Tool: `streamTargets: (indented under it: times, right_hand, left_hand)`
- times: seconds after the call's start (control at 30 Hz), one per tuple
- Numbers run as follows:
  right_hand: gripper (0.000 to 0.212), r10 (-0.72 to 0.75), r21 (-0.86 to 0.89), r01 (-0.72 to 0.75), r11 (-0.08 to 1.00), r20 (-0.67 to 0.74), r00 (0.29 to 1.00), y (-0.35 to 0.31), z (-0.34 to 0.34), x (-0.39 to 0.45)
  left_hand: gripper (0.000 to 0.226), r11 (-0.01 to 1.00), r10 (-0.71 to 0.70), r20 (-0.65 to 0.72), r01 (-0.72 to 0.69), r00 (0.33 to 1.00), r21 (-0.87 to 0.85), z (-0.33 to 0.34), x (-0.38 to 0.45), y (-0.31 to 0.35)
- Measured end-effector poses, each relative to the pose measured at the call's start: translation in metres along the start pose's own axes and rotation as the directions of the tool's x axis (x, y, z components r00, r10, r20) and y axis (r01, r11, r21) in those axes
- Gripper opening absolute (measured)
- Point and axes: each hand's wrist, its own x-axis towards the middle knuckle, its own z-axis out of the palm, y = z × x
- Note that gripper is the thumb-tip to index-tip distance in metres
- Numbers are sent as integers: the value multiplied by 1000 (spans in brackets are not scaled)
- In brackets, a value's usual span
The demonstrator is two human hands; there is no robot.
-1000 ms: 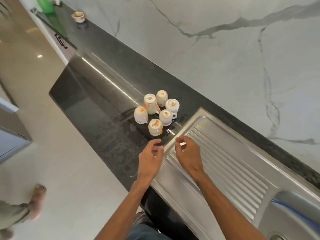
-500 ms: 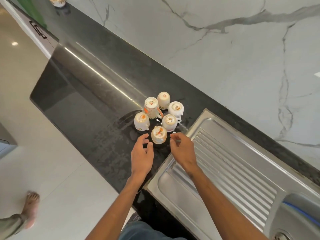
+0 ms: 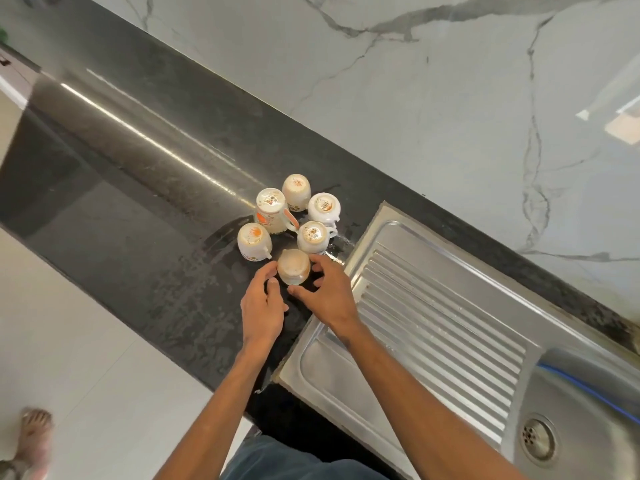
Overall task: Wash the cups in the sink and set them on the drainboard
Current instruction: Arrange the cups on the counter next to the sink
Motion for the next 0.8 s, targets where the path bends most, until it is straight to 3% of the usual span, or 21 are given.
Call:
streamTargets:
  times: [0.8]
  right_hand:
    - [61,-80,-35,77,996,-85,993,1,2,-1]
  left_hand:
    - [35,995,58,50,-62,997,83,-2,-20,9]
